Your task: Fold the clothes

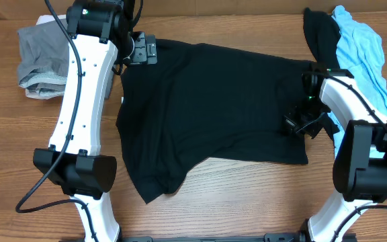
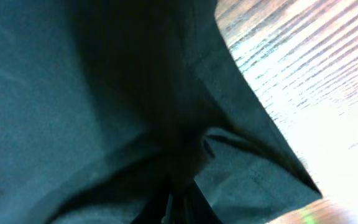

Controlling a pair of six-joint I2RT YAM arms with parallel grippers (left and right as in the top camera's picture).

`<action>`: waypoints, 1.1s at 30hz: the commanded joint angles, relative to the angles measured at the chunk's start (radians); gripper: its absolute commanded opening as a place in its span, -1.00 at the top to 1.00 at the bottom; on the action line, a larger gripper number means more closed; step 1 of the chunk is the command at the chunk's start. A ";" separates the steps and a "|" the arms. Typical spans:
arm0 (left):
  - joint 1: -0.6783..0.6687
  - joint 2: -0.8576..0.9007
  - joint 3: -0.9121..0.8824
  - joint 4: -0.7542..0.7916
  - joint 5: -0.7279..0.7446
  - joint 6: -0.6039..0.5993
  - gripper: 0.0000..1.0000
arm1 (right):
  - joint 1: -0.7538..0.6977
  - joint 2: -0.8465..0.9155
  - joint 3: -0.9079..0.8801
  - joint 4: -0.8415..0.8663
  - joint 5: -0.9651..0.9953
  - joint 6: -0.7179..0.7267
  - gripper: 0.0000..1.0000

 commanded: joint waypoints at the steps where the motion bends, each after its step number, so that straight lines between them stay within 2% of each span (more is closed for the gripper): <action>1: 0.003 0.007 -0.005 0.003 -0.013 0.019 -1.00 | -0.006 -0.026 0.026 -0.014 -0.011 -0.028 0.92; 10: 0.003 0.007 -0.005 0.005 -0.013 0.019 -0.99 | -0.006 -0.058 0.027 -0.030 -0.013 -0.050 0.92; 11: 0.003 0.007 -0.005 0.005 -0.013 0.019 -1.00 | -0.006 -0.066 0.027 -0.034 -0.012 -0.051 0.86; 12: 0.003 0.008 -0.005 0.005 -0.013 0.019 -1.00 | -0.006 -0.072 0.027 -0.041 -0.011 -0.055 0.67; 14: 0.003 0.008 -0.005 0.007 -0.013 0.019 -1.00 | -0.007 -0.075 0.027 -0.053 -0.013 -0.064 0.56; 24: 0.003 0.008 -0.005 0.008 -0.013 0.019 -1.00 | -0.003 -0.075 0.018 -0.023 -0.010 -0.072 0.49; 30: 0.003 0.008 -0.005 0.013 -0.013 0.019 -1.00 | -0.002 -0.074 -0.035 0.096 -0.011 -0.072 0.29; 33: 0.003 0.008 -0.005 0.018 -0.013 0.019 -1.00 | -0.002 -0.074 -0.055 0.135 -0.011 -0.072 0.25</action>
